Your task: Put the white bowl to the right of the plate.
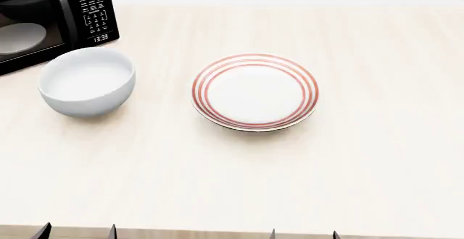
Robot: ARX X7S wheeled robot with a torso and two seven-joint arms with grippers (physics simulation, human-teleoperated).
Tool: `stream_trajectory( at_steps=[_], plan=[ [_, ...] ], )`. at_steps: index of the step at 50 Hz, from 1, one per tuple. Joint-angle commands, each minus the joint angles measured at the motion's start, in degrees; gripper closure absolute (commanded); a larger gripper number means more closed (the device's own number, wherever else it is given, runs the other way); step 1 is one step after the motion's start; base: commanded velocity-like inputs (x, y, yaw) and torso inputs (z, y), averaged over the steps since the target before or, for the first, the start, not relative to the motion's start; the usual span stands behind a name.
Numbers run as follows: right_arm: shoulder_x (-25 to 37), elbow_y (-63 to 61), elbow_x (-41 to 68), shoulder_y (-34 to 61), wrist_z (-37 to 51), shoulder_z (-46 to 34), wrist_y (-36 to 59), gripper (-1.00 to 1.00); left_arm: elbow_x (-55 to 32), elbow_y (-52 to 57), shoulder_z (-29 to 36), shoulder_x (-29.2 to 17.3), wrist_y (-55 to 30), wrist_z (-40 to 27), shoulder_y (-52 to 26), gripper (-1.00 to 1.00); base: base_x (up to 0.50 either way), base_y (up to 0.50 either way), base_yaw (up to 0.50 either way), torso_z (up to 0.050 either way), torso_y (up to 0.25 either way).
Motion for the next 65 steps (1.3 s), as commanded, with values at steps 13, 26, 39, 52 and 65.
stream_trajectory(
  at_steps=[13,26,39,52,65],
  plan=[
    [4.57,-16.89,5.93,4.11,3.46,-1.63,23.69,-1.00,-3.35,19.43,1.19,-3.88,-23.88,-3.90,-4.00,-1.00,0.00,0.00,0.00,0.000,0.000],
    [5.65,-34.68,16.24,13.49,2.89,4.41,43.41,-1.00,-4.81,26.50,4.44,-5.06,-34.13,-4.18,-8.74,-1.00,0.03,0.03,0.00,0.000,0.000],
    [6.28,-35.68,19.13,15.22,3.61,6.13,44.69,-1.00,-6.14,28.70,4.83,-6.01,-34.87,-5.16,-8.30,-1.00,0.43,0.38,0.00,0.000,0.000],
    [7.40,-37.10,19.99,17.01,5.09,5.96,46.23,-1.00,-7.28,29.49,4.72,-6.71,-34.94,-6.05,-8.24,-1.00,0.45,0.35,0.00,0.000,0.000],
    [9.44,-35.29,18.59,19.15,6.08,2.81,47.91,-1.00,-7.87,30.43,3.67,-7.34,-35.26,-7.75,-8.96,-1.00,0.46,0.07,0.00,0.000,0.000]
  ],
)
